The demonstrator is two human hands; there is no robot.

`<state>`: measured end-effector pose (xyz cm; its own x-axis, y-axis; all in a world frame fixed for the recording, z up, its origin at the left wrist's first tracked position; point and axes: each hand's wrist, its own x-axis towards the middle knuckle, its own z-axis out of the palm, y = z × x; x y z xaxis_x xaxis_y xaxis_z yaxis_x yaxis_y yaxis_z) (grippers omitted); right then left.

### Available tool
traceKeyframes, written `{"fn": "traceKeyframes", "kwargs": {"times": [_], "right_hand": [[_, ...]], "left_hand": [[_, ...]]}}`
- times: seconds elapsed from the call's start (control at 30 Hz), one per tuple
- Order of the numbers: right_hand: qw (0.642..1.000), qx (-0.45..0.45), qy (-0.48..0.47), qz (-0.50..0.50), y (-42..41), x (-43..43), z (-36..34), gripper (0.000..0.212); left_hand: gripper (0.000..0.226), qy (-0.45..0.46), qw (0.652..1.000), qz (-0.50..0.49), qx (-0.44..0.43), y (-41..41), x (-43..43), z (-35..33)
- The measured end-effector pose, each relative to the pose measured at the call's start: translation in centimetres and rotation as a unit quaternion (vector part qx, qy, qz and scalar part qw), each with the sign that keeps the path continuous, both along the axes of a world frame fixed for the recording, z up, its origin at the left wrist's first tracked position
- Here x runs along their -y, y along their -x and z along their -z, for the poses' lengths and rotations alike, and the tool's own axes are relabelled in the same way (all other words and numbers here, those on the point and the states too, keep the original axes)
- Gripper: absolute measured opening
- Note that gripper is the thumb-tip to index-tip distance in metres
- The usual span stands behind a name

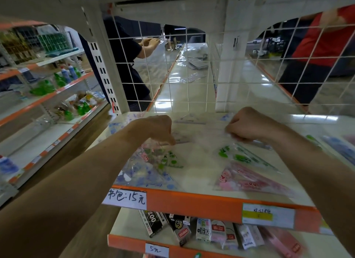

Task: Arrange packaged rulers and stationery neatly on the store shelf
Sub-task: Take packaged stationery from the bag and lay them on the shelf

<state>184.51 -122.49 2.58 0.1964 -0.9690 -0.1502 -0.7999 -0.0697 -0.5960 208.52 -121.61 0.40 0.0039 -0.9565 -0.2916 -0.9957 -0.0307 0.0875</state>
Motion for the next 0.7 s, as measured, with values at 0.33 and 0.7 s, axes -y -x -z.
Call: {"fn": "traceKeyframes", "kwargs": {"times": [0.33,0.7], "right_hand": [[0.996,0.052,0.057,0.034,2.1,1.9,-1.4,0.017],[0.983,0.178,-0.051,0.003,-3.2,2.1,2.5,0.013]], "left_hand": [[0.042,-0.009,1.0,0.001,0.002,-0.1,-0.1,0.1],[0.043,0.006,1.0,0.015,0.01,0.3,-0.7,0.0]]}}
